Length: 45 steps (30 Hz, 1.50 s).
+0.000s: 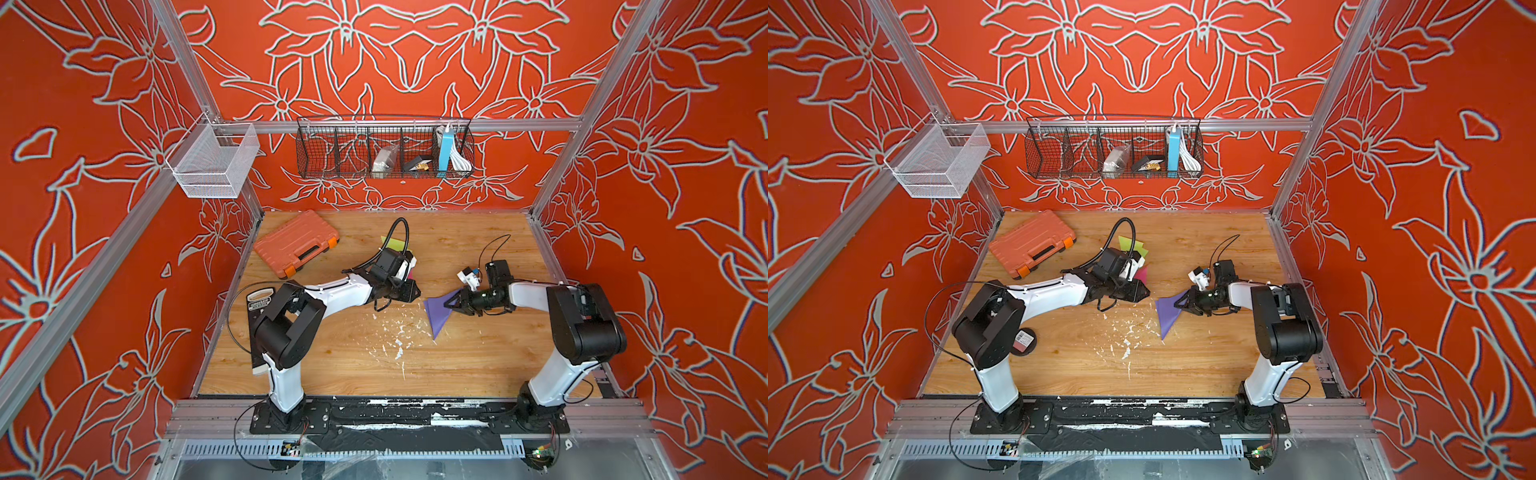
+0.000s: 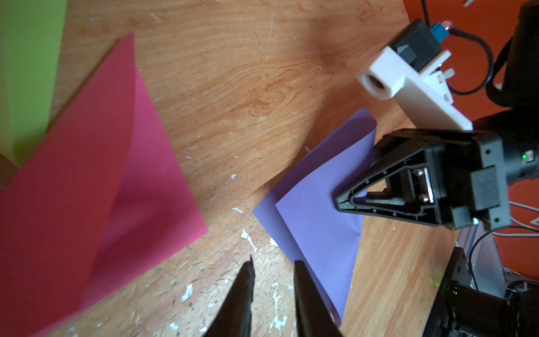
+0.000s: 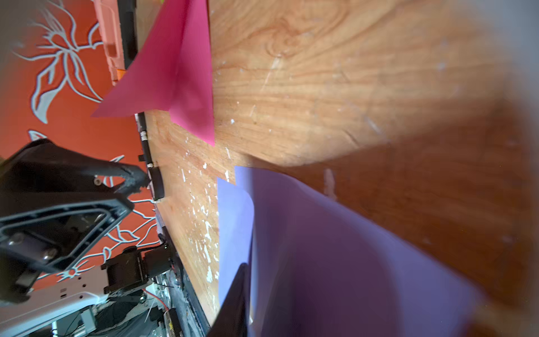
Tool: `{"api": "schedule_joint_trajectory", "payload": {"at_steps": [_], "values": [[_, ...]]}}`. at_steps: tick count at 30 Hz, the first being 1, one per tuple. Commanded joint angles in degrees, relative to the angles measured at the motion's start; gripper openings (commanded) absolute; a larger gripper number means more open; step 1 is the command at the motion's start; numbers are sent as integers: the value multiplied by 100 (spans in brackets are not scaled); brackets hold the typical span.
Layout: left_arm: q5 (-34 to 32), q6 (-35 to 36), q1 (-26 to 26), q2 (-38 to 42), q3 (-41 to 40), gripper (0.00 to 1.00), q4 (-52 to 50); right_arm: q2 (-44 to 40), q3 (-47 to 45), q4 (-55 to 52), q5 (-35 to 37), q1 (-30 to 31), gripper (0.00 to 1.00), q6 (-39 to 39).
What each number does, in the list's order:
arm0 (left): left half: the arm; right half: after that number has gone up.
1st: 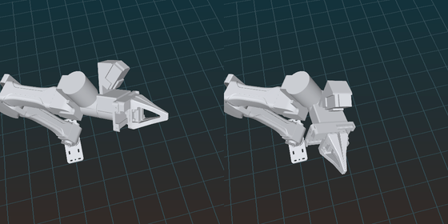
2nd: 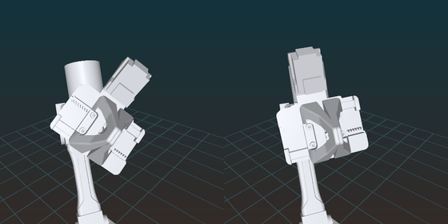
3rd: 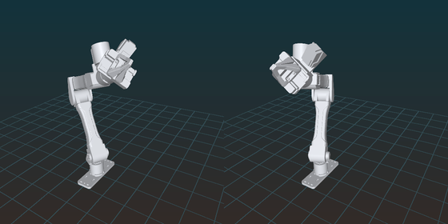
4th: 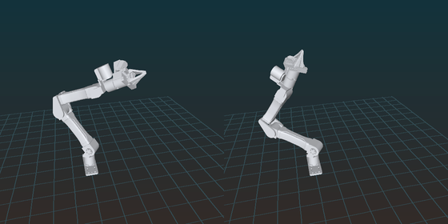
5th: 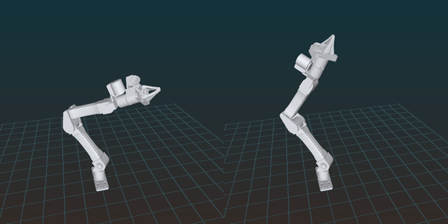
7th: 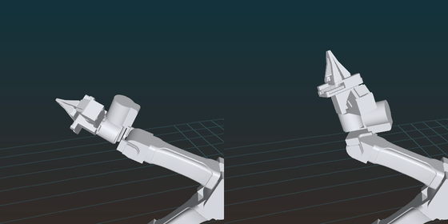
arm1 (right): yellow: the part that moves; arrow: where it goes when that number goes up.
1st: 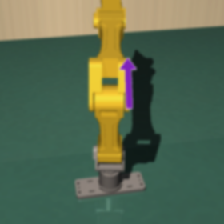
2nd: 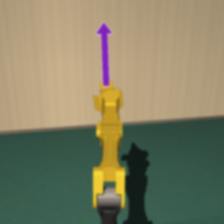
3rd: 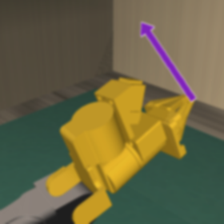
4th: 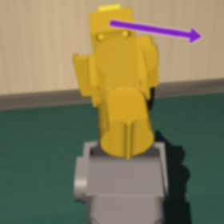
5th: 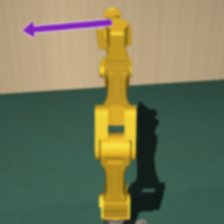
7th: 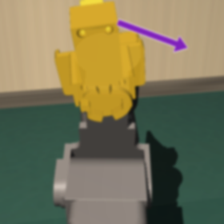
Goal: Fold the square paper diagonally
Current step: Place the paper at the center of the board.
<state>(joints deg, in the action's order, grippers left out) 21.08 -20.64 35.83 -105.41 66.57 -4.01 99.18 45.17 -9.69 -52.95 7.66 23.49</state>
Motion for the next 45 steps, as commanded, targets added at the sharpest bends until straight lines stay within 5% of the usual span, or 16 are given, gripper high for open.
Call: {"api": "schedule_joint_trajectory", "payload": {"at_steps": [1,9,19,31,45], "values": [[48,63,203,-252,258,22,-21,59,120,-243,243,-31,22,-167],[164,-53,384,-695,542,20,48,7,71,-375,341,-34,23,-318],[152,-358,418,-965,727,36,-258,-39,-42,-131,246,-29,23,-183],[601,-1132,434,-1024,647,36,-311,85,-224,487,-138,-34,23,203],[492,-1218,442,-1088,527,35,-382,31,-224,451,-110,-34,24,196]]}}
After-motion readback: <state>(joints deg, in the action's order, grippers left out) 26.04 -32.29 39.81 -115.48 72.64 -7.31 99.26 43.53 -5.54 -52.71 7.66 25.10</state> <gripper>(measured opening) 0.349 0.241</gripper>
